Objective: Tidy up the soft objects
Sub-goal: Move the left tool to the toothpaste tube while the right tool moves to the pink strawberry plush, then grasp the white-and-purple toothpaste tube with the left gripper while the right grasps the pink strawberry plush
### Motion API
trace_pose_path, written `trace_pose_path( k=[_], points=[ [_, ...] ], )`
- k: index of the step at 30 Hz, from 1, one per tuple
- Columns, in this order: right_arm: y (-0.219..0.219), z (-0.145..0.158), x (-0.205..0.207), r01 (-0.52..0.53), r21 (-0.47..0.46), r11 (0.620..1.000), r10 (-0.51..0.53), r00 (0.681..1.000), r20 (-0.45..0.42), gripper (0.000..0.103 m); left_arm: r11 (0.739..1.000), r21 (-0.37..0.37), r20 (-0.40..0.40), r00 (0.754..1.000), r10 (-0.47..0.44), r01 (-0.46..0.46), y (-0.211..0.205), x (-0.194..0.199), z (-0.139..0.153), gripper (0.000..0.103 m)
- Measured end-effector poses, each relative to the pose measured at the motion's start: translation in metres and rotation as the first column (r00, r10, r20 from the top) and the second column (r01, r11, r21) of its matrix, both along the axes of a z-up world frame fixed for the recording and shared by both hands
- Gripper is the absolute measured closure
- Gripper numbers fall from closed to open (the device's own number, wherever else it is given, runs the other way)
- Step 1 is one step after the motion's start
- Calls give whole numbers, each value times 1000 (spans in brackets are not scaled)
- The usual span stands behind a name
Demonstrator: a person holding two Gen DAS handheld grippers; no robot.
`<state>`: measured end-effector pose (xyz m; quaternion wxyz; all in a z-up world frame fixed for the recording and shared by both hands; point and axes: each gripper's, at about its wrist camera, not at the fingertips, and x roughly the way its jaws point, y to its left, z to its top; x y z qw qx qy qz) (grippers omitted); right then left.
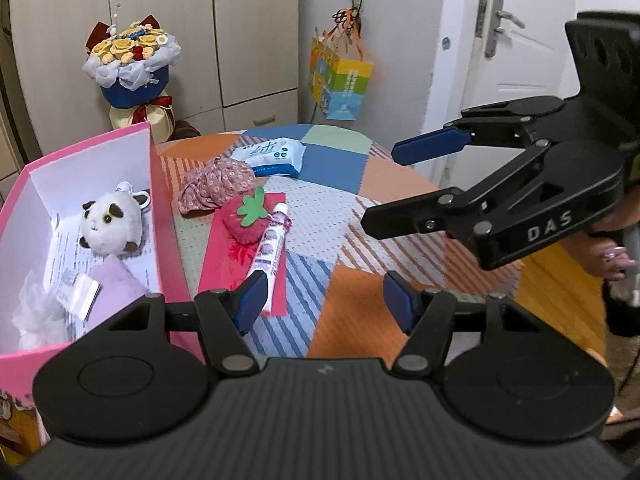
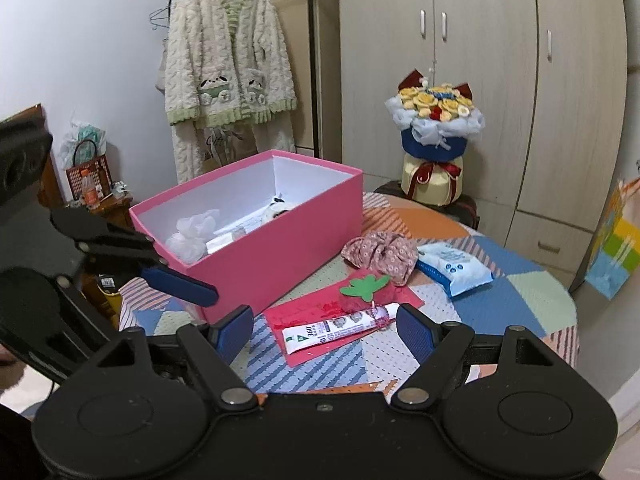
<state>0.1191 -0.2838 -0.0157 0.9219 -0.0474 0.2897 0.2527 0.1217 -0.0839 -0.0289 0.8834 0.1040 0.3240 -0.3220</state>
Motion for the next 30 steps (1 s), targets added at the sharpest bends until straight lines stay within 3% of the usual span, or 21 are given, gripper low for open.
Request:
trace_pose_path(
  k=[9, 14, 20, 22, 25, 30],
  points=[
    [-8, -30, 57, -14, 67, 998, 22, 993, -112, 22, 996, 53, 43, 997, 71, -74, -29, 40, -36, 46],
    [-6, -46, 91, -17, 80, 997, 29, 987, -161, 22, 990, 35, 28, 991, 133, -134, -37, 64, -55, 47],
    [-10, -60, 128, -5, 101, 995, 27, 977, -213, 25, 981, 88, 91, 982, 166, -174, -51, 74, -71, 48],
    [-8, -67, 140, -16, 104, 994, 41, 970, -240, 36, 977, 115, 116, 979, 165, -178, -55, 75, -74, 57],
    [-2, -75, 154, -26, 82, 996, 46, 967, -251, 37, 974, 128, 119, 978, 171, -186, -57, 80, -78, 69],
    [8, -83, 171, -48, 76, 996, 67, 962, -265, 37, 978, 97, 63, 981, 182, -187, -52, 88, -82, 72]
  ],
)
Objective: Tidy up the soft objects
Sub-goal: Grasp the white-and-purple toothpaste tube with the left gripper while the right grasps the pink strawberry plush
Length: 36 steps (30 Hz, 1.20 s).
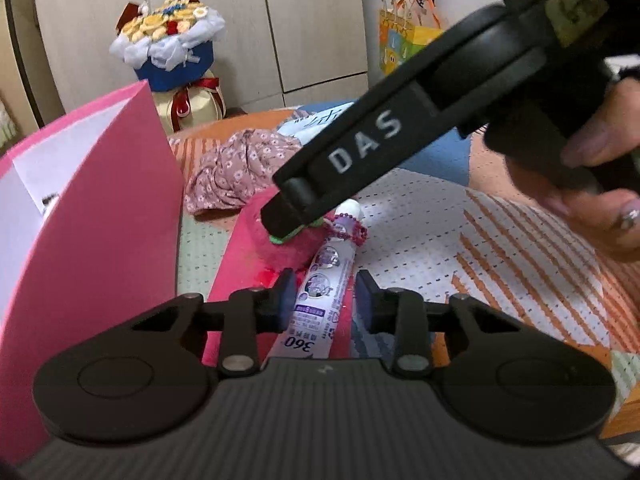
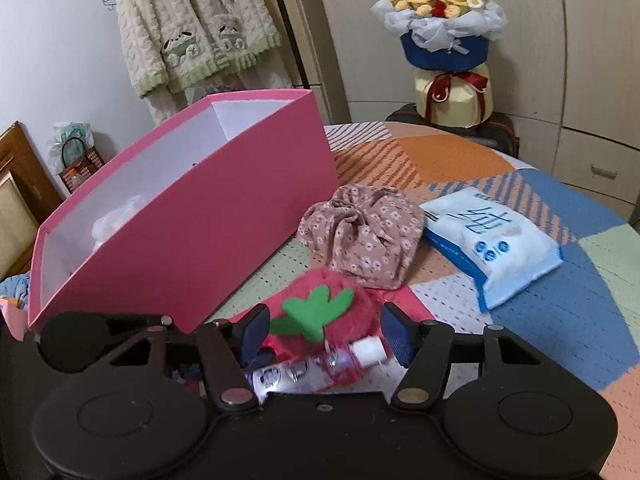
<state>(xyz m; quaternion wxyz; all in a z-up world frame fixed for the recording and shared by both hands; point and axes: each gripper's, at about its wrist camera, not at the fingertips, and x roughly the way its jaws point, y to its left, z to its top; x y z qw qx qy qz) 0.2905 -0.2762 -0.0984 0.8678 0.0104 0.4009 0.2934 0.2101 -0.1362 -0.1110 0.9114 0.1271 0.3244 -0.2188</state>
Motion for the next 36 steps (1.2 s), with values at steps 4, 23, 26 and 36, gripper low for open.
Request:
trace_pose_path(
  k=[4, 23, 26, 36],
  points=[
    [10, -10, 10, -9, -40, 999, 9, 1000, -9, 36, 998, -56, -64, 998, 5, -9, 5, 7, 0, 72],
    [-28, 2, -23, 121, -27, 992, -117, 985, 126, 59, 1000, -21, 25, 1000, 12, -12, -5, 4, -9, 79],
    [-37, -1, -31, 171, -15, 985, -168, 977, 130, 59, 1000, -18, 36, 999, 8, -7, -5, 1, -9, 80],
    [-47, -9, -65, 261, -6, 965, -258, 955, 146, 59, 994, -109, 19, 1000, 21, -19, 7, -8, -1, 80]
  ],
)
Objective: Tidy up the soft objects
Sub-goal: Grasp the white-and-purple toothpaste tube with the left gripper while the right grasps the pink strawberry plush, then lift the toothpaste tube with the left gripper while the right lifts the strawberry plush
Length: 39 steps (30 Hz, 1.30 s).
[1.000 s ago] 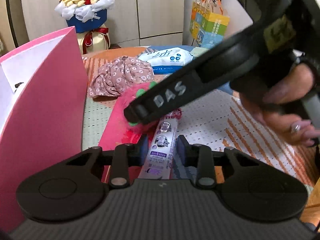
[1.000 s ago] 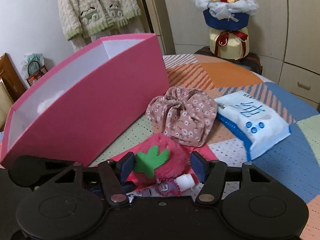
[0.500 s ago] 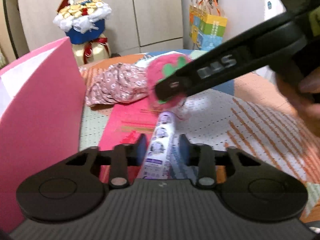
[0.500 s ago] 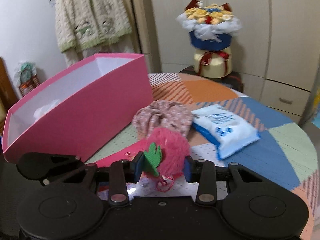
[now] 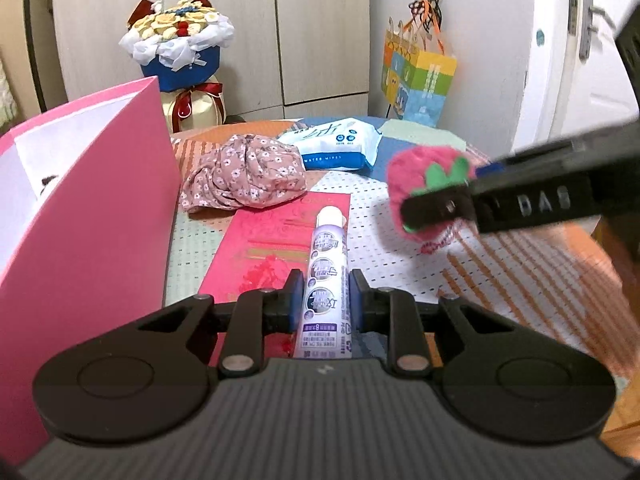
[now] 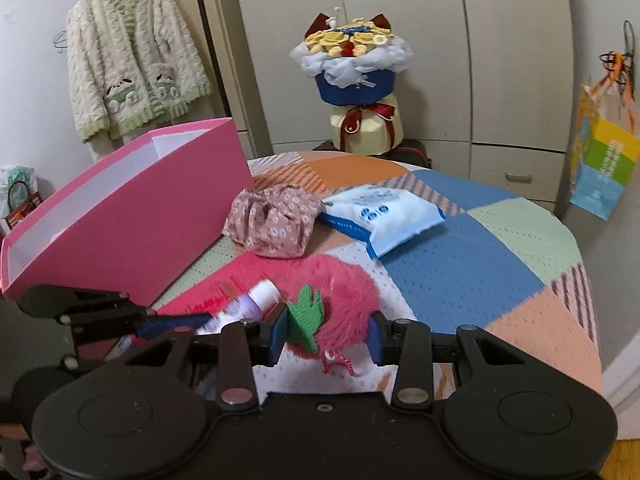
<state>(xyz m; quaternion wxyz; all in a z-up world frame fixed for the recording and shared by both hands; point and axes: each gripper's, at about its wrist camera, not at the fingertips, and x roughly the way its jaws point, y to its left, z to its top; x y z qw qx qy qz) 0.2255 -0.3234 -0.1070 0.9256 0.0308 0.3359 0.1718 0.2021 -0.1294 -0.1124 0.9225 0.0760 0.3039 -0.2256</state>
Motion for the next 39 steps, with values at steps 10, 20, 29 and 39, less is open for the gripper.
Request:
trace_pose_path(
  k=[10, 20, 29, 39],
  points=[
    [3, -11, -39, 41, -14, 999, -42, 999, -5, 59, 995, -104, -1, 1000, 1, -1, 12, -21, 12, 80],
    [13, -10, -74, 59, -65, 996, -58, 998, 6, 59, 984, -175, -20, 999, -29, 25, 28, -45, 22, 80],
    [21, -4, -99, 55, -99, 994, -54, 998, 14, 59, 971, -232, -76, 995, -72, 52, 46, -55, 27, 80],
    [33, 4, -123, 1, -121, 993, -6, 999, -43, 59, 963, -252, -166, 977, -135, 90, 76, -73, 34, 80]
  ],
)
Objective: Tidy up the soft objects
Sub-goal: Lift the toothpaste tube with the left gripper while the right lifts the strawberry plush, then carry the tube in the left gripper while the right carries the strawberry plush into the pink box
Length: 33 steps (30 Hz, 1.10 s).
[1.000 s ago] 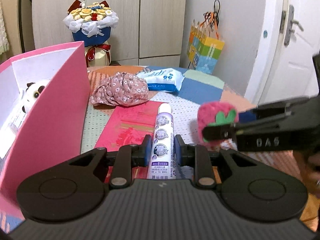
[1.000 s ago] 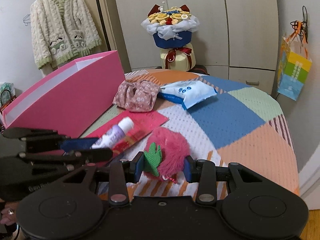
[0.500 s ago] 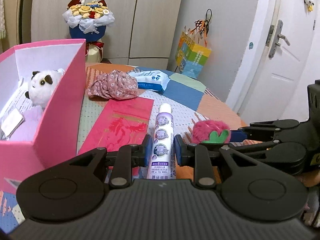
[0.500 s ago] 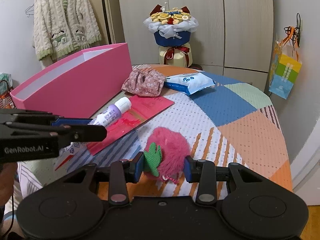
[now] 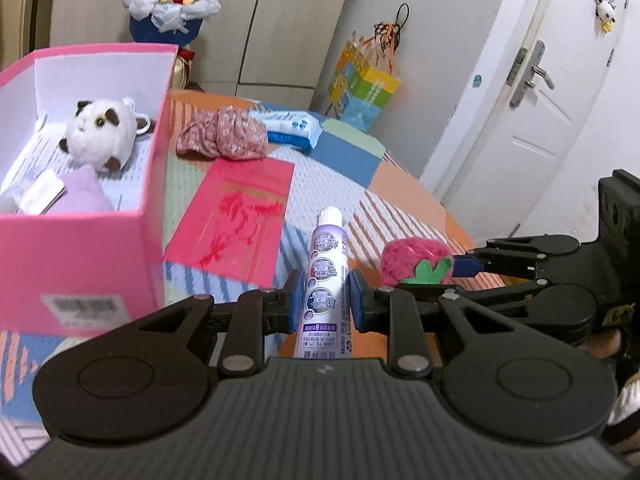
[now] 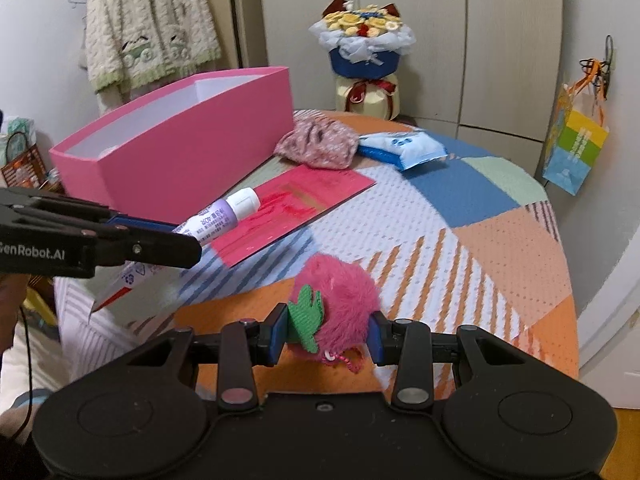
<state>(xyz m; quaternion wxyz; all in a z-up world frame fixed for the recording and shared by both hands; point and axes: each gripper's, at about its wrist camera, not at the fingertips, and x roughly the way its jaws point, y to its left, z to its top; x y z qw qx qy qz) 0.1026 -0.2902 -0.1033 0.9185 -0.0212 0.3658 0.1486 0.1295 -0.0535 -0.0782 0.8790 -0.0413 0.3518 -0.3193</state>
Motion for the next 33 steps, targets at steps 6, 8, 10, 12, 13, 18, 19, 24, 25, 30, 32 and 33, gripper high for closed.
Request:
trace_pose_path(
  k=[6, 8, 10, 12, 13, 18, 19, 24, 25, 30, 32, 33],
  points=[
    [16, 8, -15, -70, 24, 997, 71, 997, -38, 59, 1000, 9, -38, 999, -15, 15, 27, -14, 13, 80],
    [23, 14, -18, -101, 38, 994, 103, 994, -46, 59, 1000, 11, -44, 999, -14, 15, 38, -21, 20, 80],
    [32, 20, -21, -138, 51, 989, 141, 989, -50, 59, 1000, 16, -40, 999, -12, 12, 48, -28, 28, 80],
    [42, 28, -24, -182, 61, 981, 185, 982, -50, 59, 1000, 18, -34, 999, -6, 7, 59, -35, 36, 80],
    [48, 33, -25, -204, 67, 977, 208, 977, -50, 59, 1000, 19, -31, 1000, -1, 1, 65, -38, 41, 80],
    [74, 53, -26, -304, 100, 947, 310, 949, -51, 59, 999, 6, -15, 999, 37, -37, 95, -49, 63, 80],
    [79, 57, -26, -322, 101, 941, 328, 943, -47, 59, 999, 0, -13, 999, 48, -48, 102, -50, 68, 80],
    [108, 82, -25, -399, 87, 913, 401, 916, -6, 59, 994, 6, 44, 993, 107, -108, 126, -47, 92, 80],
    [114, 87, -23, -411, 82, 908, 412, 911, 6, 59, 993, 3, 54, 991, 121, -121, 129, -44, 96, 80],
    [139, 107, -4, -446, 61, 893, 442, 895, 69, 59, 988, 7, 104, 983, 150, -152, 135, -19, 110, 80],
    [148, 112, 7, -447, 44, 894, 442, 893, 91, 59, 989, 0, 104, 983, 149, -150, 138, -6, 112, 80],
    [153, 113, 12, -445, 29, 895, 440, 892, 99, 59, 989, -6, 98, 984, 151, -151, 139, 2, 112, 80]
  ],
)
